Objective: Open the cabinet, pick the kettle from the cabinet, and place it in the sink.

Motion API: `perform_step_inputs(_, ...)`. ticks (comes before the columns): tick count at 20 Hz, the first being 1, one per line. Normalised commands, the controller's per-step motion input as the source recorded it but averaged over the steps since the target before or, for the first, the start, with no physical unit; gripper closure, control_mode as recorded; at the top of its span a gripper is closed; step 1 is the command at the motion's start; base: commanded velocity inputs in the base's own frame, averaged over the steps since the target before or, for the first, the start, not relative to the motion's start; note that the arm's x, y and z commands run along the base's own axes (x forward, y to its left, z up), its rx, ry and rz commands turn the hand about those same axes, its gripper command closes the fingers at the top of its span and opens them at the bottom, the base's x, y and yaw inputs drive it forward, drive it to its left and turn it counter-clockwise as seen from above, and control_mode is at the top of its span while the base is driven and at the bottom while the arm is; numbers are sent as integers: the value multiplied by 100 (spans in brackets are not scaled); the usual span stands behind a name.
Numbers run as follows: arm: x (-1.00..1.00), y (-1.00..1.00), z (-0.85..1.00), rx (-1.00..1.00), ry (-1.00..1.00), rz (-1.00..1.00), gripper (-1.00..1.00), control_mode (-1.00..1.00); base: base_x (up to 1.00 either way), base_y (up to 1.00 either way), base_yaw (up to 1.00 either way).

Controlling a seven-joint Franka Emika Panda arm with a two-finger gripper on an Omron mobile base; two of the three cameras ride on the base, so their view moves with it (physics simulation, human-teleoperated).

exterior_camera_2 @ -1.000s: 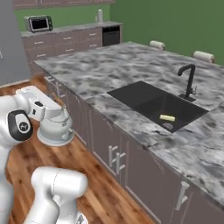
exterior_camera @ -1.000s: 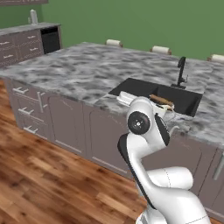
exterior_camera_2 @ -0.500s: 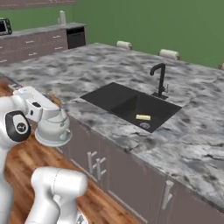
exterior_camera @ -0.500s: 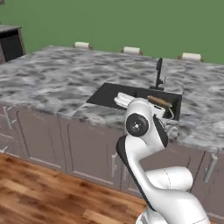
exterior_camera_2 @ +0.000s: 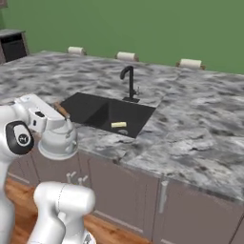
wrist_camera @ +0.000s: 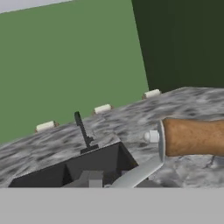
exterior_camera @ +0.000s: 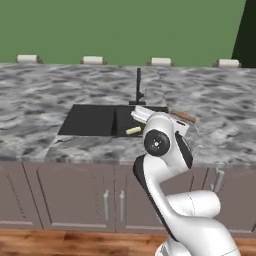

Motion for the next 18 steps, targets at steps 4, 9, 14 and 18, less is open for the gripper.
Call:
perform_step_inputs(4, 0, 0, 0, 0, 0, 0, 100, 100, 61, 34, -18)
perform_step_inputs(9, 0, 0, 0, 0, 0, 0, 100, 100, 54, 27, -1)
perform_step_inputs(14, 0, 0, 0, 0, 0, 0, 100, 100, 45, 35, -31)
perform_step_inputs(18, 0, 0, 0, 0, 0, 0, 100, 100, 22, 42, -46)
